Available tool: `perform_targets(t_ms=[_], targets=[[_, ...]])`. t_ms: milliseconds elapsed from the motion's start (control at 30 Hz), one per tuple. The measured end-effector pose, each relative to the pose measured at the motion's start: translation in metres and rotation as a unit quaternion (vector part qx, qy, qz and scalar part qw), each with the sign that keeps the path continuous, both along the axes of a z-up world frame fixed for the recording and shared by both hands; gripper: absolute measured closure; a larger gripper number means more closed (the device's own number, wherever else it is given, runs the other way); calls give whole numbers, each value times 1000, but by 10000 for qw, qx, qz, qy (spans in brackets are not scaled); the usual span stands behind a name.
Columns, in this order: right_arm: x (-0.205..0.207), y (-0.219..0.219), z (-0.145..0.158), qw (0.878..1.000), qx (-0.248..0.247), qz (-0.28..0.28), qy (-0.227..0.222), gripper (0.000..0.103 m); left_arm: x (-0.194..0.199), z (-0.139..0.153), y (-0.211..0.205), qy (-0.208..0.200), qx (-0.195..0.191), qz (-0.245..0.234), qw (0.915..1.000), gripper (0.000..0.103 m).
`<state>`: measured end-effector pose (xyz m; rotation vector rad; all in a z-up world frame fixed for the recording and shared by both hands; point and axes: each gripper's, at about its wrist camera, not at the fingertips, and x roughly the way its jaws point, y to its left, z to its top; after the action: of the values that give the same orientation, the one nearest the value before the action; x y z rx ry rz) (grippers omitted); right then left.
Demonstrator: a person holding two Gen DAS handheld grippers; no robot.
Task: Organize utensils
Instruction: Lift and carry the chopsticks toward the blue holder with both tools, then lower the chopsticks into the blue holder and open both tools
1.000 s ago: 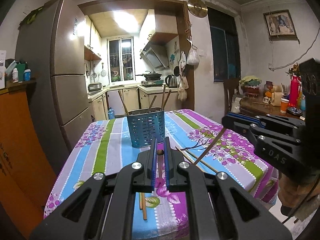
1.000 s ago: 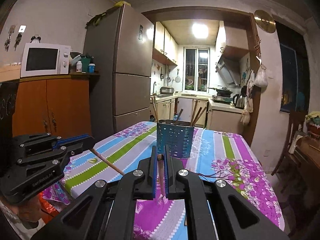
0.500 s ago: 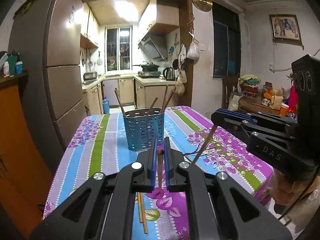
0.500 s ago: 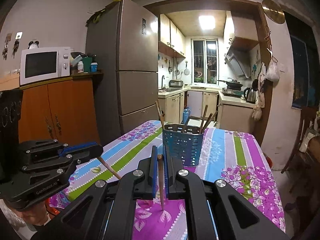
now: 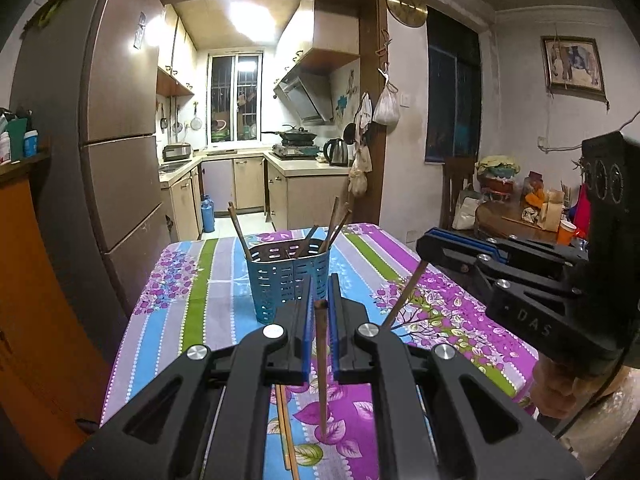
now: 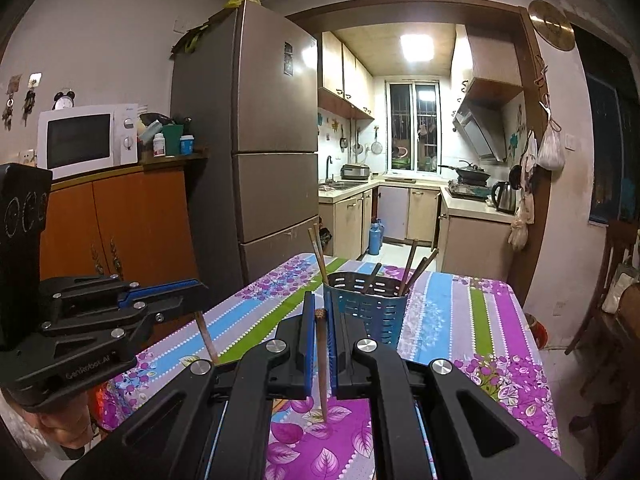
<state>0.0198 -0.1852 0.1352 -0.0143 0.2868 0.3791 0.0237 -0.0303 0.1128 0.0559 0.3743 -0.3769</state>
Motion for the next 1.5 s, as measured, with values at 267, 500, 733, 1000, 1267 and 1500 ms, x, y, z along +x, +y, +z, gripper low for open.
perform_targets(t_ms=[267, 500, 733, 1000, 1267, 1500], targets=[[17, -10, 5, 9997, 129, -52, 178, 96, 22, 10, -1, 9, -20, -29, 10000, 98], [43, -29, 32, 9991, 295, -274, 133, 96, 50, 41, -6, -197, -5, -21, 9998, 98], [81, -47, 86, 9953, 598, -655, -381, 96, 81, 95, -10, -1002, -157, 86, 9948, 98], [140, -54, 111, 9887, 931, -900, -748, 96, 131, 117, -21, -1443, -246, 309, 9887, 98], [206, -52, 92, 9870, 1052, -1075, -561, 96, 184, 102, -31, -1464, -215, 364, 9883, 98], [241, -44, 63, 9880, 1073, -1100, -176, 96, 212, 73, -32, -1228, -90, 423, 9915, 98]])
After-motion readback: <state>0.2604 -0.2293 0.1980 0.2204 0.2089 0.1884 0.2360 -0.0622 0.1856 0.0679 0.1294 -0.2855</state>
